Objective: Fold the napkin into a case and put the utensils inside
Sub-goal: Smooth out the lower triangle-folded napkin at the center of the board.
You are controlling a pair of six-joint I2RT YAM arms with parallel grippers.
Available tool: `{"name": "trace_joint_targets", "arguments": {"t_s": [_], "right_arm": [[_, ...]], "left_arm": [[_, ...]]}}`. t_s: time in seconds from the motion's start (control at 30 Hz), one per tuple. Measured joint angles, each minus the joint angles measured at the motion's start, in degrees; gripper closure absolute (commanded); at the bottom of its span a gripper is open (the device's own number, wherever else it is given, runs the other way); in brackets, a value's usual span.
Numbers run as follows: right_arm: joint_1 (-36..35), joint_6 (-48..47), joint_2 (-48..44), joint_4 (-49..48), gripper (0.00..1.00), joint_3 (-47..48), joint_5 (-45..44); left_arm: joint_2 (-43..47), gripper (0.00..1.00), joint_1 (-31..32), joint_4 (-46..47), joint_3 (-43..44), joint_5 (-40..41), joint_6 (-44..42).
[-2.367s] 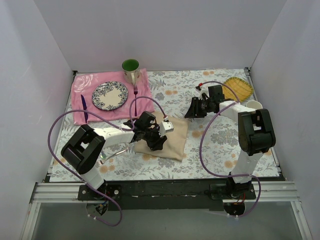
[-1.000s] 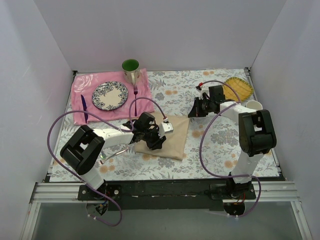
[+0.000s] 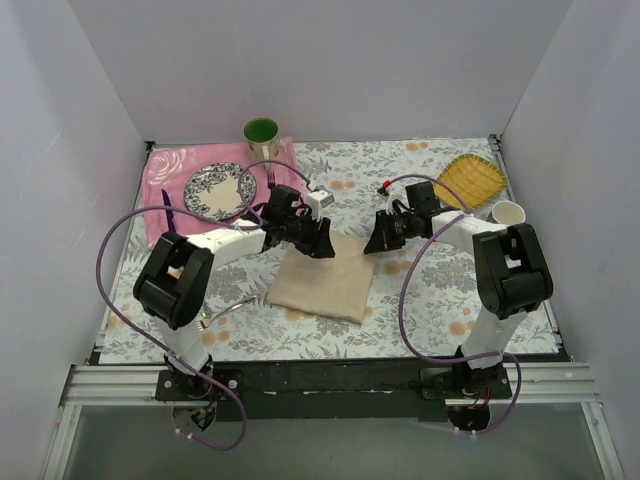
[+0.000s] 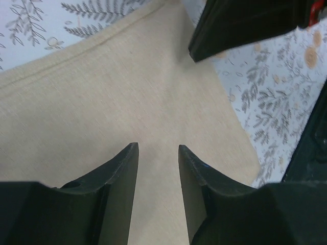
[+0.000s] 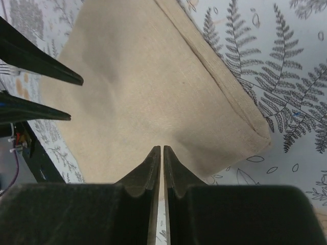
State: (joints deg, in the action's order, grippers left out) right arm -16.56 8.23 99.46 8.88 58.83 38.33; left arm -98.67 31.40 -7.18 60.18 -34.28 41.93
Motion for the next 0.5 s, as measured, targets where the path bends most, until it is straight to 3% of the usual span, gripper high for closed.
{"name": "trace_joint_targets", "arguments": {"t_s": [0.2, 0.5], "right_arm": [[0.0, -1.1, 6.5, 0.5, 0.88, -0.6, -2.8], [0.2, -2.8, 6.8, 0.7, 0.85, -0.6, -2.3]], "left_arm": [[-8.4, 0.66, -1.2, 1.5, 6.6, 3.3, 1.0], [-16.9, 0.72, -3.0, 1.3, 12.0, 8.6, 2.1]]}}
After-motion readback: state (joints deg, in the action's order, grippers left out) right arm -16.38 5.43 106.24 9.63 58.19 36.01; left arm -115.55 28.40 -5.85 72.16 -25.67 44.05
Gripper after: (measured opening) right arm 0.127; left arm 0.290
